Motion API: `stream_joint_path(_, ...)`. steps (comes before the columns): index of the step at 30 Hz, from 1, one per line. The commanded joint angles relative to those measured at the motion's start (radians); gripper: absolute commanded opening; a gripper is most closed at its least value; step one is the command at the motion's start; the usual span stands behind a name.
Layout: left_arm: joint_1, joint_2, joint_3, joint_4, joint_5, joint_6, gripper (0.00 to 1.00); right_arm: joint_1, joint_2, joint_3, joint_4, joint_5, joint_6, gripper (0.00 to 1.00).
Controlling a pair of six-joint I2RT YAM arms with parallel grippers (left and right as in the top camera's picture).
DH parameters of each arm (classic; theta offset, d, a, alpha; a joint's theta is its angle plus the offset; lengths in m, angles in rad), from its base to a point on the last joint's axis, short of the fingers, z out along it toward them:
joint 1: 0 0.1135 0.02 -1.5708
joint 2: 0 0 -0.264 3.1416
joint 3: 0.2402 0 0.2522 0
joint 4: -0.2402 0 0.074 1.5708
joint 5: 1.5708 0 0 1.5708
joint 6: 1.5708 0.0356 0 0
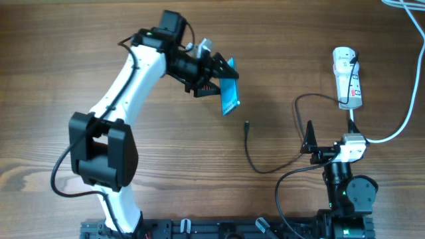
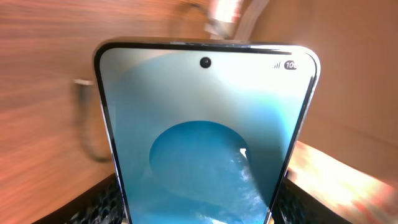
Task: Plug charger to phone and switch on socket
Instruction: 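Lift the phone upright with the left gripper and hold it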
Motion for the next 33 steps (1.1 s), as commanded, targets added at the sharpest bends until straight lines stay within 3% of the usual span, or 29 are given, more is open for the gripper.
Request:
stream_joint_path(1, 0.066, -0.030, 0.000, 0.000, 0.462, 0.041, 0.71, 0.007, -0.010, -0.002, 0.003, 0.013, -0.012, 1.00)
stream_joint_path(5, 0.082, -0.030, 0.000, -0.001, 0.558, 0.038, 0.71, 0.007, -0.010, -0.002, 0.003, 0.013, -0.013, 1.00)
stream_joint_path(13, 0.101, -0.030, 0.000, -0.005, 0.558, -0.148, 0.71, 0.007, -0.010, -0.002, 0.003, 0.013, -0.013, 1.00)
stream_joint_path(20, 0.143, -0.030, 0.000, -0.005, 0.558, -0.219, 0.70, 0.007, -0.010, -0.002, 0.003, 0.013, -0.012, 1.00)
stream_joint_path(28, 0.161, -0.030, 0.000, -0.005, 0.558, -0.227, 0.70, 0.007, -0.010, -0.001, 0.007, 0.017, -0.013, 1.00)
stream_joint_path(33, 0.161, -0.030, 0.000, -0.005, 0.558, -0.228, 0.70, 0.007, -0.010, -0.001, 0.097, -0.040, 0.041, 1.00)
